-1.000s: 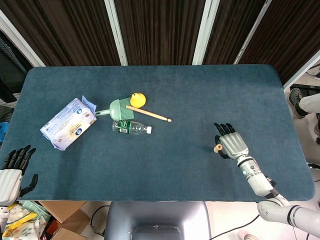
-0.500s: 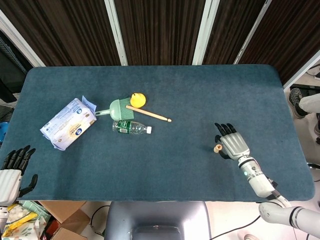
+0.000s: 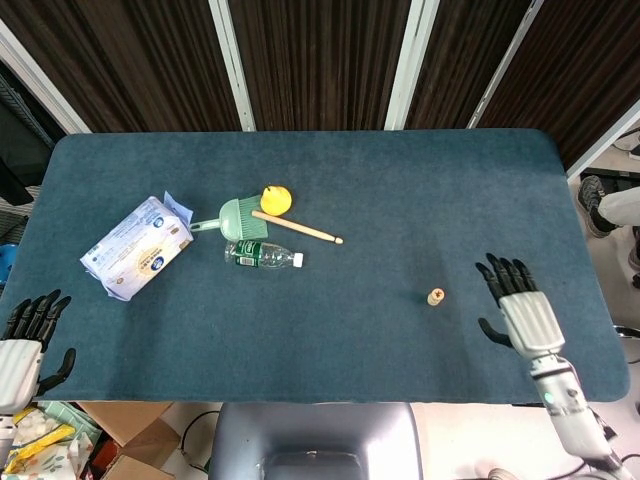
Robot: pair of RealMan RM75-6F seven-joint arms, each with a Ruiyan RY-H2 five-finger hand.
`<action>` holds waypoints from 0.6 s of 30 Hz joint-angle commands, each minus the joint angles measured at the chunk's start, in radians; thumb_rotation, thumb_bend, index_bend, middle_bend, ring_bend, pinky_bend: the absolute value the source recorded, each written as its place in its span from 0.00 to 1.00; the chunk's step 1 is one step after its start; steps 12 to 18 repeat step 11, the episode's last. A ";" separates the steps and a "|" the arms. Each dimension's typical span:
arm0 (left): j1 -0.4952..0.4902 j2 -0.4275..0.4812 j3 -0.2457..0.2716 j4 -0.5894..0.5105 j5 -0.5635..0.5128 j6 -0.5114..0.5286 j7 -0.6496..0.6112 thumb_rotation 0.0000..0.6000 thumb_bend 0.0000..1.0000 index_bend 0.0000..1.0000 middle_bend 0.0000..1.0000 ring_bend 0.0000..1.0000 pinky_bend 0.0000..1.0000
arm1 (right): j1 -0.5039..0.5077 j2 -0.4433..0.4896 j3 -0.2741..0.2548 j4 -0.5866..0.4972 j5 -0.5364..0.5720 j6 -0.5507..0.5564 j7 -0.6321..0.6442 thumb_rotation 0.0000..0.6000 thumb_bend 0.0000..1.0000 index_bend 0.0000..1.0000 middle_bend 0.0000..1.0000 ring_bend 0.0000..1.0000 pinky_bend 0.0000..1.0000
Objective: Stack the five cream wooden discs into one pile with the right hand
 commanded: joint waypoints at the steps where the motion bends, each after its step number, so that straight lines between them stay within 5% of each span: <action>1: 0.000 -0.002 0.003 0.003 0.006 0.000 -0.005 1.00 0.48 0.00 0.00 0.00 0.00 | -0.118 0.043 -0.057 -0.067 -0.038 0.120 -0.056 1.00 0.40 0.08 0.00 0.00 0.00; 18: -0.002 -0.001 0.003 -0.004 -0.006 -0.013 0.011 1.00 0.48 0.00 0.00 0.00 0.00 | -0.129 0.064 -0.036 -0.082 -0.057 0.096 -0.023 1.00 0.40 0.06 0.00 0.00 0.00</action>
